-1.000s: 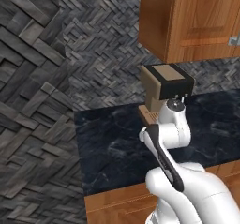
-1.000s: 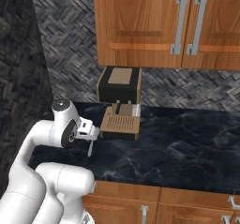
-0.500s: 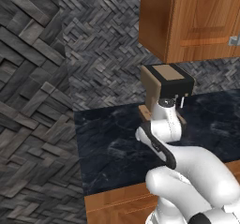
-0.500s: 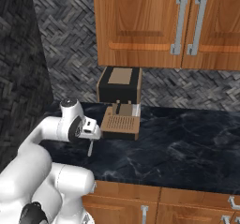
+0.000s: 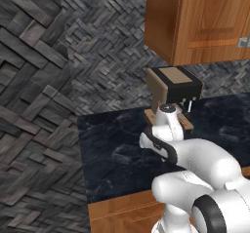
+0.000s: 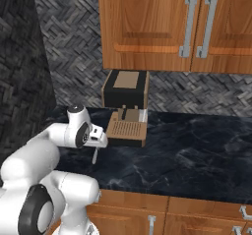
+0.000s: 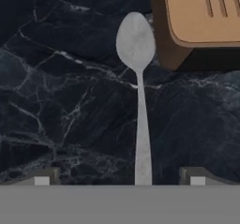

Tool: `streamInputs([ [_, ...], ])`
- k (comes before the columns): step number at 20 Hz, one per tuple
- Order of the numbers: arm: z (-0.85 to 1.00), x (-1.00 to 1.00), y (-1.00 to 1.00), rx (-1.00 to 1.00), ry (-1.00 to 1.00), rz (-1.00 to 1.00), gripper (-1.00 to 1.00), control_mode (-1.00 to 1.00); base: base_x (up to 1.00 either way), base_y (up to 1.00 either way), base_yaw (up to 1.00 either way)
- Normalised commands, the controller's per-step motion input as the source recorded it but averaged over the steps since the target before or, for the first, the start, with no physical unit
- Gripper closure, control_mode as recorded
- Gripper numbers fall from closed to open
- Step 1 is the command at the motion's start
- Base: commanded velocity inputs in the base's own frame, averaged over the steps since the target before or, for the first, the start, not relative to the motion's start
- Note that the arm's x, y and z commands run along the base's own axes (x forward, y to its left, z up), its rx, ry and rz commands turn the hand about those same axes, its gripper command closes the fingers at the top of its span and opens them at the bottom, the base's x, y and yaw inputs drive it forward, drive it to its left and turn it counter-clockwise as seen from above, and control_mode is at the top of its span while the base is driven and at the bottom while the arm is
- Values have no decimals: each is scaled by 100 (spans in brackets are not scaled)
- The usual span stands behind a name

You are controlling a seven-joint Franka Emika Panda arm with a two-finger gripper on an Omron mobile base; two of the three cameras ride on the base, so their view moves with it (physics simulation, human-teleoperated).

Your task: Take the fork and place it on the left side of the plate. Then take the spoon and place it on the right side of the plate. Make sure they're directly next to the plate.

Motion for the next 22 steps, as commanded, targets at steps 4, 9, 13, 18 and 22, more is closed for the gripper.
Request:
streamInputs([
  [4, -40, 6, 0, 0, 0, 0, -100, -100, 0, 0, 0],
  [9, -38, 11, 0, 0, 0, 0, -100, -100, 0, 0, 0],
  [13, -37, 11, 0, 0, 0, 0, -100, -100, 0, 0, 0],
  [18, -36, 1, 0, 0, 0, 0, -100, -100, 0, 0, 0],
  [22, -38, 0, 0, 0, 0, 0, -100, -100, 0, 0, 0],
])
